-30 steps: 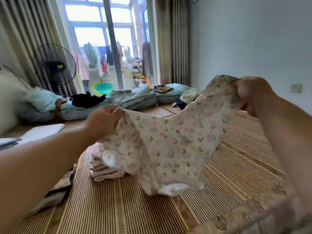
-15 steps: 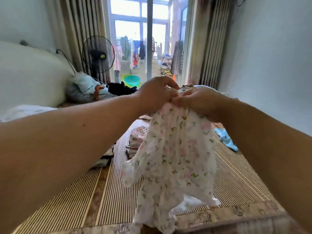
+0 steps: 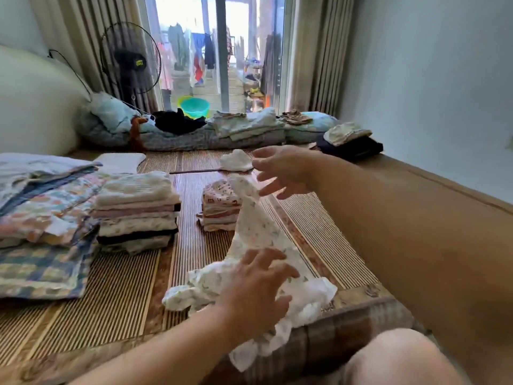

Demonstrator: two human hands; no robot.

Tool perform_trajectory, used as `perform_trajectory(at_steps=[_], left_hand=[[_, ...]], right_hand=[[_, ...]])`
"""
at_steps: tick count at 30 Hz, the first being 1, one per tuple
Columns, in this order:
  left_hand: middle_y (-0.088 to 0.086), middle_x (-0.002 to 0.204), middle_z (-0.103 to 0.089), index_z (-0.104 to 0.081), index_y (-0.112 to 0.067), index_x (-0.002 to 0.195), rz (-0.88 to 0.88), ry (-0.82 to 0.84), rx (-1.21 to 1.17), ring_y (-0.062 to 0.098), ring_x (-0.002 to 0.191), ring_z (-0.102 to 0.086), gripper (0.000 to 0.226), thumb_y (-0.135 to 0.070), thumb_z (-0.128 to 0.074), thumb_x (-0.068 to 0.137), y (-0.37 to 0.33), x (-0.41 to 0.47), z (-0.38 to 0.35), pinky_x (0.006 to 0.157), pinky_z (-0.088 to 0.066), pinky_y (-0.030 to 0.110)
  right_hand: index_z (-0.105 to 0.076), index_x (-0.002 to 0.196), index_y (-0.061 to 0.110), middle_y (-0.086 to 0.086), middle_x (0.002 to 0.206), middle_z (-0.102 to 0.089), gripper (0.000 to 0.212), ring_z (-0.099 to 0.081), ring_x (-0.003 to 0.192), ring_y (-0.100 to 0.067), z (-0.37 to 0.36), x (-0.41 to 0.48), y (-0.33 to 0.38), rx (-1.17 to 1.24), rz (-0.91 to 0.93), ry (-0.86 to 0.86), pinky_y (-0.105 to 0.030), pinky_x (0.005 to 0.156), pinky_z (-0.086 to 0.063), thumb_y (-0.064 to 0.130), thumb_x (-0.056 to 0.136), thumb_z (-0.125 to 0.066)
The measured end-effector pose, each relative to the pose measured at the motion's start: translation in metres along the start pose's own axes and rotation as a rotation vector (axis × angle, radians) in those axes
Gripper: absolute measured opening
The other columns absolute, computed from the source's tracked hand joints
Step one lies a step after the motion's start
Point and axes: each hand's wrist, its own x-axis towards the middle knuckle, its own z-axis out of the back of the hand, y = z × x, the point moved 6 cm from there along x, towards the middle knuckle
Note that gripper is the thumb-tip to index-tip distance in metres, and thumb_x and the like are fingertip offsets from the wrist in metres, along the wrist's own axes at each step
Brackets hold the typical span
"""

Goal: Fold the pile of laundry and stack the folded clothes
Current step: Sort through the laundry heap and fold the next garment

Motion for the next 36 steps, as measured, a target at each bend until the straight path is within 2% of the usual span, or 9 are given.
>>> perform_trajectory(at_steps=[6, 11, 15, 17, 20, 24, 30, 32, 36], left_hand=[[-0.007, 0.153, -0.031, -0.031, -0.031, 0.147, -0.047, 0.277, 0.087, 0.018, 0.140, -0.027, 0.064, -0.046, -0.054, 0.089, -0.003, 0.033, -0.062, 0.115, -0.026, 0.040], [-0.002, 0.159, -0.019, -0.016, -0.028, 0.153, -0.106, 0.557, 0.237, 0.024, 0.132, -0.042, 0.068, -0.020, -0.050, 0.094, -0.013, 0.077, -0.114, 0.094, -0.045, 0.037], [0.006, 0.135, -0.053, -0.036, -0.024, 0.146, 0.121, 0.857, 0.049, 0.027, 0.117, -0.054, 0.066, -0.014, -0.064, 0.087, -0.002, 0.086, -0.137, 0.093, -0.044, 0.036], [0.001, 0.116, -0.062, -0.056, -0.023, 0.130, 0.089, 0.763, 0.089, 0.022, 0.101, -0.057, 0.042, -0.023, -0.061, 0.088, -0.005, 0.100, -0.124, 0.086, -0.048, 0.033], [-0.007, 0.084, -0.059, -0.062, -0.026, 0.093, 0.030, 0.488, 0.049, 0.013, 0.076, -0.054, 0.010, -0.032, -0.057, 0.088, -0.009, 0.127, -0.069, 0.065, -0.046, 0.027], [-0.006, 0.071, -0.054, -0.051, -0.026, 0.067, 0.109, 0.138, 0.046, 0.015, 0.067, -0.053, 0.017, -0.029, -0.058, 0.083, 0.010, 0.148, 0.038, 0.053, -0.039, 0.026], [-0.005, 0.069, -0.051, -0.056, -0.021, 0.073, 0.111, -0.116, 0.024, 0.012, 0.065, -0.048, 0.015, -0.027, -0.062, 0.085, 0.021, 0.142, 0.163, 0.054, -0.037, 0.025], [-0.006, 0.068, -0.048, -0.056, -0.018, 0.075, 0.094, -0.199, 0.076, 0.006, 0.062, -0.044, 0.014, -0.025, -0.060, 0.087, 0.020, 0.137, 0.192, 0.053, -0.032, 0.021], [-0.007, 0.068, -0.044, -0.049, -0.021, 0.073, 0.081, -0.313, 0.263, 0.019, 0.071, -0.046, 0.015, -0.023, -0.056, 0.086, 0.027, 0.125, 0.240, 0.058, -0.029, 0.028]], right_hand=[[-0.052, 0.133, 0.015, -0.003, 0.111, -0.060, 0.038, -0.060, 0.077, -0.009, 0.006, -0.019, -0.126, -0.138, -0.214, -0.171, -0.020, 0.048, -0.044, 0.005, 0.097, -0.049], [-0.053, 0.130, 0.012, -0.009, 0.112, -0.063, 0.039, -0.053, 0.069, -0.010, 0.006, -0.041, -0.225, -0.133, -0.382, -0.189, -0.016, 0.046, -0.039, 0.000, 0.095, -0.043], [-0.051, 0.132, 0.013, -0.009, 0.111, -0.064, 0.041, -0.060, 0.082, -0.016, -0.002, -0.048, -0.258, -0.105, -0.451, -0.102, -0.027, 0.067, -0.051, 0.007, 0.091, -0.051], [-0.050, 0.132, 0.017, -0.002, 0.108, -0.064, 0.047, -0.061, 0.083, -0.012, -0.005, -0.048, -0.256, -0.041, -0.420, -0.049, -0.026, 0.063, -0.050, 0.019, 0.087, -0.062], [-0.068, 0.096, 0.016, 0.000, 0.088, -0.067, 0.018, -0.055, 0.072, -0.012, -0.008, -0.042, -0.230, 0.028, -0.228, -0.078, -0.029, 0.066, -0.047, 0.029, 0.084, -0.064], [-0.071, 0.075, 0.023, 0.003, 0.072, -0.071, 0.012, -0.068, 0.073, -0.018, 0.013, -0.032, -0.178, -0.020, -0.013, -0.402, -0.044, 0.078, -0.058, 0.023, 0.083, -0.062], [-0.064, 0.106, 0.020, -0.009, 0.100, -0.071, 0.023, -0.070, 0.088, -0.022, 0.017, -0.025, -0.063, 0.393, 0.308, -0.207, -0.032, 0.079, -0.058, 0.016, 0.084, -0.071], [-0.071, 0.090, 0.016, -0.005, 0.083, -0.072, 0.006, -0.068, 0.075, -0.019, 0.021, -0.027, -0.030, 0.064, 0.394, -0.307, -0.028, 0.069, -0.054, 0.021, 0.086, -0.068], [-0.059, 0.063, 0.014, 0.001, 0.060, -0.056, 0.025, -0.054, 0.067, -0.021, 0.045, -0.031, 0.010, -0.574, 0.380, -0.603, -0.028, 0.055, -0.037, 0.020, 0.087, -0.055]])
